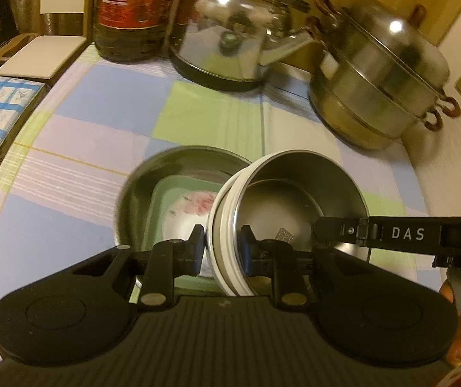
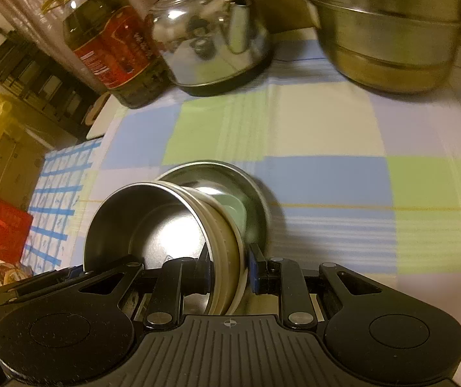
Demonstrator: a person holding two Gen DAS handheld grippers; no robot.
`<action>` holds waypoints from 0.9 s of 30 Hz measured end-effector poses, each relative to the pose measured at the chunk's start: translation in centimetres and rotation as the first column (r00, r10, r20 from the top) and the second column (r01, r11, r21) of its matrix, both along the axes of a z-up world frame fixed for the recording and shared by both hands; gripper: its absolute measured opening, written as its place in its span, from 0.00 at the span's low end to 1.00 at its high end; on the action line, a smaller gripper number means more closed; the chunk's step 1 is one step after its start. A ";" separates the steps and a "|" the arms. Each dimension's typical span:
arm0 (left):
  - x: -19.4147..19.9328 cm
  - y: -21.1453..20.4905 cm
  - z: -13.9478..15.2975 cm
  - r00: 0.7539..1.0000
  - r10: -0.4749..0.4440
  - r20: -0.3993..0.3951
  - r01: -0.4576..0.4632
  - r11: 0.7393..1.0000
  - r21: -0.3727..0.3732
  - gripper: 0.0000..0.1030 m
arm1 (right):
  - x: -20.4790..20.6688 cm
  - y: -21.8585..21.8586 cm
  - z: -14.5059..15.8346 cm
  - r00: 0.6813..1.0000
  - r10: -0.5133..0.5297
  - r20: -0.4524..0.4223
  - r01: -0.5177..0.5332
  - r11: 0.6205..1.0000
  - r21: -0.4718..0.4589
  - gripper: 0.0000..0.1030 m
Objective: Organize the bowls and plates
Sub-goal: 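Lower the nested bowls onto the green plate in the steel tray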
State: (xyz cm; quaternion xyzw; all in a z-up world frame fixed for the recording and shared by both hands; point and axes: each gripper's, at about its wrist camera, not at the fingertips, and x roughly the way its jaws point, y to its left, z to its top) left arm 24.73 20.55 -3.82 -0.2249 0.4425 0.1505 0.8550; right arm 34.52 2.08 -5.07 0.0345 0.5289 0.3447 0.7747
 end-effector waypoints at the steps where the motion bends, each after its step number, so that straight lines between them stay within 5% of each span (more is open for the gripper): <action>1: 0.1 0.5 -0.1 1.000 0.005 -0.001 -0.005 1.000 0.000 0.19 | 0.2 0.5 0.0 1.000 0.007 -0.001 -0.007 1.000 -0.002 0.22; 27: 2.4 5.2 -4.5 0.996 0.051 -0.078 -0.056 0.997 -0.060 0.19 | 3.0 5.3 -4.5 0.995 0.016 -0.099 -0.021 0.999 -0.048 0.22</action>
